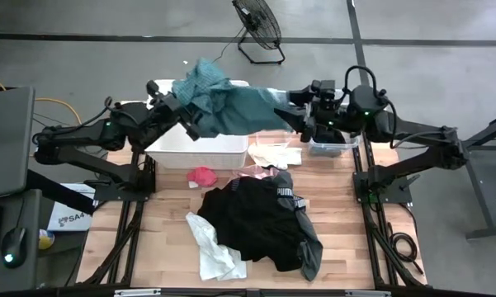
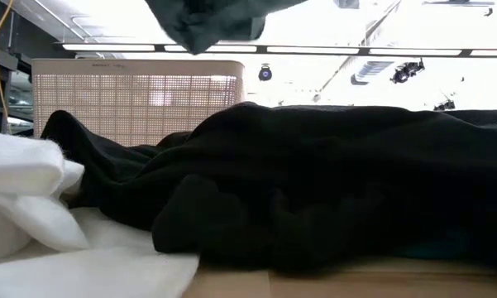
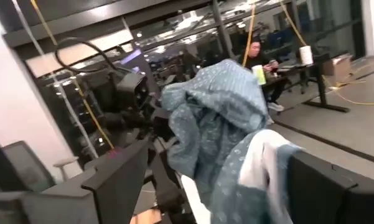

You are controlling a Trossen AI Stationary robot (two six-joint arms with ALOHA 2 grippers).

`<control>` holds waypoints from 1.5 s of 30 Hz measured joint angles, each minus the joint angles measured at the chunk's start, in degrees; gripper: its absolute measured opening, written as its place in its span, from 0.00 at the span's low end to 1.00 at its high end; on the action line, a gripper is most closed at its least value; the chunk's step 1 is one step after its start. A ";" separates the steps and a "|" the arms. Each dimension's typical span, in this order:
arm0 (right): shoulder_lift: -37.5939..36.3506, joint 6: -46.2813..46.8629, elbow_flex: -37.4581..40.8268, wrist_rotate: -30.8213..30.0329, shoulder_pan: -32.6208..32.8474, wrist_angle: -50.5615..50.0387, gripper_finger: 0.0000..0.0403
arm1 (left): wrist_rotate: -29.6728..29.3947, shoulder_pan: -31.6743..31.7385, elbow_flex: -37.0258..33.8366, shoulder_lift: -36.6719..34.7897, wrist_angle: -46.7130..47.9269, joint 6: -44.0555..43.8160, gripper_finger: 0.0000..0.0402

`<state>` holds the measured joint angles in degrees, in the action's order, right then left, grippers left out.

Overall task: Pick & Place Cloths
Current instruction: Put the blue polo shirt into the white bin

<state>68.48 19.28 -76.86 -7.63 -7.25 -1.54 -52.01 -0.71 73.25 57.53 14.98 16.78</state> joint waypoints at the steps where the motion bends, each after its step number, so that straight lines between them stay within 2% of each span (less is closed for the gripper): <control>1: 0.14 0.08 0.00 -0.09 -0.02 -0.34 0.79 | -0.80 0.00 0.00 -0.30 0.27 0.01 0.15; 10: 2.22 0.33 0.04 -3.98 0.00 0.05 0.79 | -13.00 0.02 0.04 -3.71 9.67 -1.47 0.15; 18: 2.26 0.38 0.07 -4.71 0.00 -0.32 0.79 | -12.54 0.04 0.04 -3.60 18.34 -10.93 0.15; 25: 2.28 1.42 0.07 -4.70 0.00 -2.64 0.79 | -6.56 0.00 0.04 -0.29 23.61 -20.97 0.15; 29: 2.28 1.99 0.07 -4.44 0.00 -3.15 0.79 | -3.75 1.91 0.04 3.14 23.68 -21.70 0.15; 39: 2.28 2.78 0.07 -4.44 0.00 -5.13 0.79 | 8.96 15.13 0.09 9.78 24.16 -23.76 0.15; 45: 2.28 3.43 0.07 -4.43 0.00 -7.42 0.79 | 22.00 23.70 0.09 11.71 24.67 -26.48 0.15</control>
<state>70.76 22.71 -76.79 -12.05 -7.25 -8.96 -30.00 22.99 73.34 69.23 39.65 -9.70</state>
